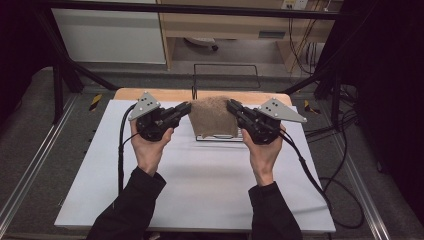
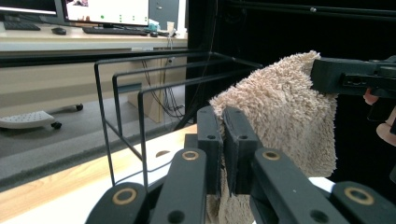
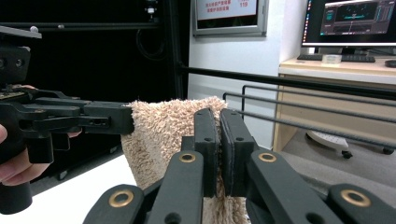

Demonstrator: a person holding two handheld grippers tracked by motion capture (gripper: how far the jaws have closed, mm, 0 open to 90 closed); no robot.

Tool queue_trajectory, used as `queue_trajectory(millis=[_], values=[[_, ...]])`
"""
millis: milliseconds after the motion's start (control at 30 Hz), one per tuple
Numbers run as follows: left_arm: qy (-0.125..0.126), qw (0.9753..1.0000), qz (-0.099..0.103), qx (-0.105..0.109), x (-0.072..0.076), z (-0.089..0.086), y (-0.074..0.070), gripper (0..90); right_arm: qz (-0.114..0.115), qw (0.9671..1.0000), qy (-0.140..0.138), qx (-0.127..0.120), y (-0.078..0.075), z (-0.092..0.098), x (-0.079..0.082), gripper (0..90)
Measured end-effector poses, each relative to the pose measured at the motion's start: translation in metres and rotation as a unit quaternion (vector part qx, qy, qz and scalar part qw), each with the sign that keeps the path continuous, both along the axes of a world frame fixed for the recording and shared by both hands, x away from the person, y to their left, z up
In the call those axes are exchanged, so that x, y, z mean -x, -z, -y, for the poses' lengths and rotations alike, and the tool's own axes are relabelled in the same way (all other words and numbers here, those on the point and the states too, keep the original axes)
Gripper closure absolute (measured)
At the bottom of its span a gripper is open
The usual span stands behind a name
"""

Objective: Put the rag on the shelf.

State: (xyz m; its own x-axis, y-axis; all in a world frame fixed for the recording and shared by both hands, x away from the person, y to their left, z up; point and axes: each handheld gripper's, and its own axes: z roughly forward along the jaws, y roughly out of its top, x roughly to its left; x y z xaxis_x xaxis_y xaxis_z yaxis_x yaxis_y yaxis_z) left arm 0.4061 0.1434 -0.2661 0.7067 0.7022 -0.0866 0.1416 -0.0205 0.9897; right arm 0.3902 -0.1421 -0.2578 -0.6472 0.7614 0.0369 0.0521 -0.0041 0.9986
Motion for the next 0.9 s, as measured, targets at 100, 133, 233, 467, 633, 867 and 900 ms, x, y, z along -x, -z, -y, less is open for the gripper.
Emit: queue_trajectory(millis=[100, 133, 233, 467, 633, 867, 900], values=[[-0.001, 1.0, 0.004, 0.004, -0.002, 0.002, -0.005, 85.5, 0.004, 1.0, 0.002, -0.003, -0.004, 0.002, -0.001, 86.4], [-0.002, 1.0, 0.007, 0.005, -0.003, 0.002, -0.007, 85.5, 0.005, 1.0, 0.002, -0.006, -0.005, 0.002, -0.001, 86.4], [-0.003, 0.9999, 0.011, 0.008, -0.005, 0.004, -0.011, 85.5, 0.008, 0.9999, 0.005, -0.013, -0.009, 0.003, -0.003, 86.4], [-0.004, 0.9997, 0.02, 0.014, -0.011, 0.008, -0.023, 85.5, 0.014, 0.9997, 0.012, -0.018, -0.02, 0.004, -0.008, 86.4], [-0.006, 0.9995, 0.027, 0.017, -0.015, 0.011, -0.032, 85.5, 0.02, 0.9995, 0.018, -0.019, -0.03, 0.007, -0.012, 86.4], [-0.008, 0.9993, 0.032, 0.018, -0.021, 0.015, -0.044, 85.5, 0.028, 0.9991, 0.023, -0.024, -0.041, 0.009, -0.016, 86.4], [-0.008, 0.9992, 0.032, 0.021, -0.021, 0.015, -0.046, 85.5, 0.03, 0.999, 0.024, -0.023, -0.042, 0.009, -0.017, 86.4]])
